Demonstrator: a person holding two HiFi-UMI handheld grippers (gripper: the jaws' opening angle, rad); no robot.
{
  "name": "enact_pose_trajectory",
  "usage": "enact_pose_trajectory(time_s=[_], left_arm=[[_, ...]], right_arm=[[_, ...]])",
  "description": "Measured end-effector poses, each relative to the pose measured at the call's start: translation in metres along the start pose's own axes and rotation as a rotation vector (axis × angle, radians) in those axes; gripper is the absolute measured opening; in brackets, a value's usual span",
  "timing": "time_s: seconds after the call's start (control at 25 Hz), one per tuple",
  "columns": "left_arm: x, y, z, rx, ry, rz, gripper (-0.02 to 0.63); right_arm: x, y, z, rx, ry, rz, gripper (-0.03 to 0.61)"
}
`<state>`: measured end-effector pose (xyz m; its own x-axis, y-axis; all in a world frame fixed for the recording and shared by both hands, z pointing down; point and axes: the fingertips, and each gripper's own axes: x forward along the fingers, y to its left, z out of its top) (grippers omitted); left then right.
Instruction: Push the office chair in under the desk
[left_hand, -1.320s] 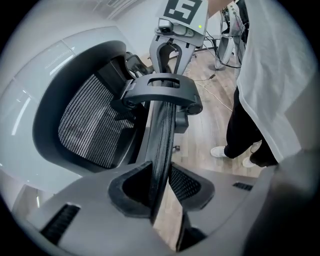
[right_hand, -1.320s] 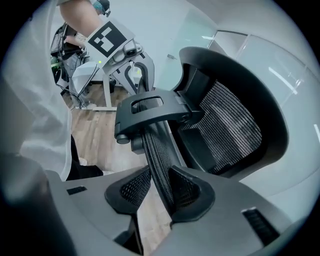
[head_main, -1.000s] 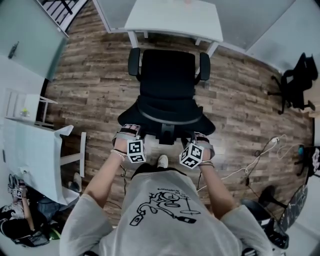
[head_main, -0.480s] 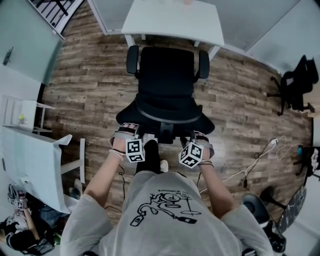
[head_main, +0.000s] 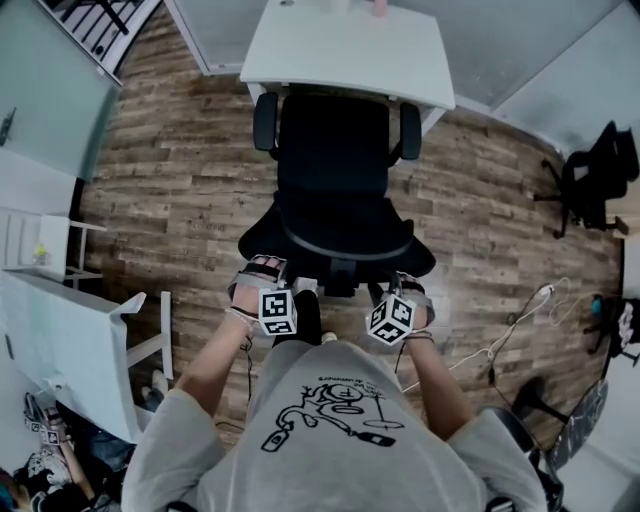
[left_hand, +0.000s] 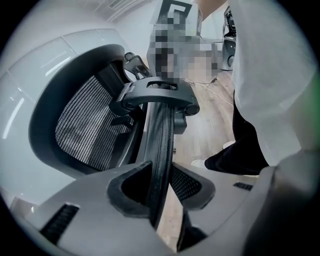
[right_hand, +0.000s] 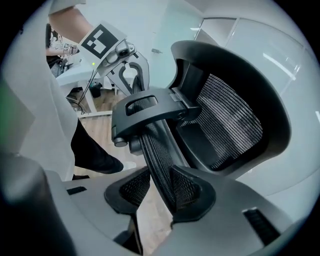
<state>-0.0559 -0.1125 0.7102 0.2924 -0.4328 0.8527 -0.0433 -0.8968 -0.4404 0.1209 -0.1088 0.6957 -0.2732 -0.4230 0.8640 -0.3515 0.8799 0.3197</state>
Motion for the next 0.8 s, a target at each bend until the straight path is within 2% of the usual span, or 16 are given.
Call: enact_pose_trajectory(time_s=[0.36, 0.8], left_arm=[[0.012, 0.014, 0.014, -0.012, -0.042, -0.063, 0.127], [0.033, 0.057, 0.004, -0.009, -0.007, -0.043, 0.121]], right_arm=[[0.006, -0.025, -0.009, 0.037, 0.012, -0.018, 0.155], [0.025, -0.058, 0.003, 0.04, 0.008, -0.031, 0.155]])
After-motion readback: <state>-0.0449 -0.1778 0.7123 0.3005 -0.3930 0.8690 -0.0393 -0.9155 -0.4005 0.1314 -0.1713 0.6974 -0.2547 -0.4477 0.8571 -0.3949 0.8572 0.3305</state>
